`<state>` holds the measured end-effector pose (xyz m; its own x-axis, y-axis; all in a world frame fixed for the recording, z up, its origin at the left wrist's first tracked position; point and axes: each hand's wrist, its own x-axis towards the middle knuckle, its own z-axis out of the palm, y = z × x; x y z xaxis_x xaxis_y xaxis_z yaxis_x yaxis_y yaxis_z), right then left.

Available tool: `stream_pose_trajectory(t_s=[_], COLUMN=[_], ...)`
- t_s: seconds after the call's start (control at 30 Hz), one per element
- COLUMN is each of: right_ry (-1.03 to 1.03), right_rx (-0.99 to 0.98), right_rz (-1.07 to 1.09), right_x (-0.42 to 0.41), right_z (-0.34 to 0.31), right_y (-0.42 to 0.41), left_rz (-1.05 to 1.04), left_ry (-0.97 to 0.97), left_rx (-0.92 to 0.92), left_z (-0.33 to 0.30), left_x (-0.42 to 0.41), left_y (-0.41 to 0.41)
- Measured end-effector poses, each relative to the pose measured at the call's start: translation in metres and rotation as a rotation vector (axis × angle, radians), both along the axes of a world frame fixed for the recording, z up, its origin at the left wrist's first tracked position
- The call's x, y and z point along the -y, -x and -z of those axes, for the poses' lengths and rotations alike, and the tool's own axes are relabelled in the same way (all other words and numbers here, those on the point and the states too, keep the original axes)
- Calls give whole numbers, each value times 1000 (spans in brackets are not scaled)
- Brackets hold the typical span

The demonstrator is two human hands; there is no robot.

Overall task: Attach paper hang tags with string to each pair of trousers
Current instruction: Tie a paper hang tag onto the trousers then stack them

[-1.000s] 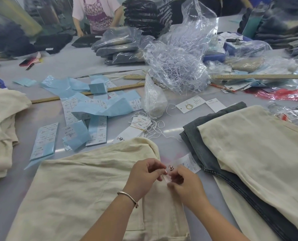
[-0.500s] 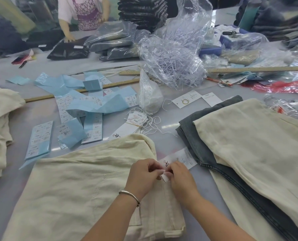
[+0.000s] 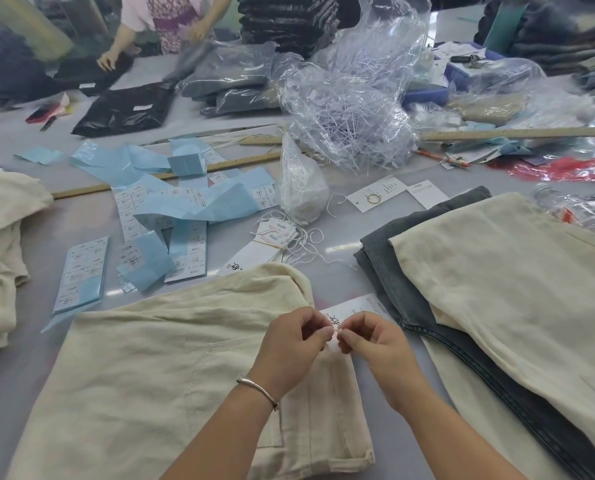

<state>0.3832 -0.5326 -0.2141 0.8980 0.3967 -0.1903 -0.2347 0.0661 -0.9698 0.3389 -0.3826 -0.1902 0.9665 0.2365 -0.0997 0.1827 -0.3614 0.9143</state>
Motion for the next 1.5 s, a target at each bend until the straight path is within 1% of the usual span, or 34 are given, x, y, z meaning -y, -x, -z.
stream_pose_trajectory(t_s=[0.33,0.47,0.73,0.87,1.03,1.1,1.23,1.3,1.37,1.5], right_ry=[-11,-27,-25,-55,-59,-15,191,255,276,188], right_rx=[12,-8,-18,-60,-96,-61,148,216,254,235], right_rz=[-37,-54,-74,-92,-101,-107,-149,-166,-161,-125], right_x=[0,0,0,1,1,2,-1,-2,-1,-1], right_z=[5,5,7,6,6,5,-1,-3,-6,-12], right_y=[-1,-2,-1,-1,0,-1,-3,-5,-7,-8], left_rz=[15,-8,18,32,67,87,128,126,131,151], left_ry=[12,103,190,244,212,168,59,80,127,249], left_rx=[-33,-69,-118,-143,-153,-165,-202,-221,-230,-215], left_z=[-3,-3,-6,-7,-8,-7,-6,-6,-7,-7], left_x=[2,1,-1,-2,-3,-5,-10,-11,-13,-16], left_y=[0,-1,-4,-5,-5,-5,-6,-5,-5,-4])
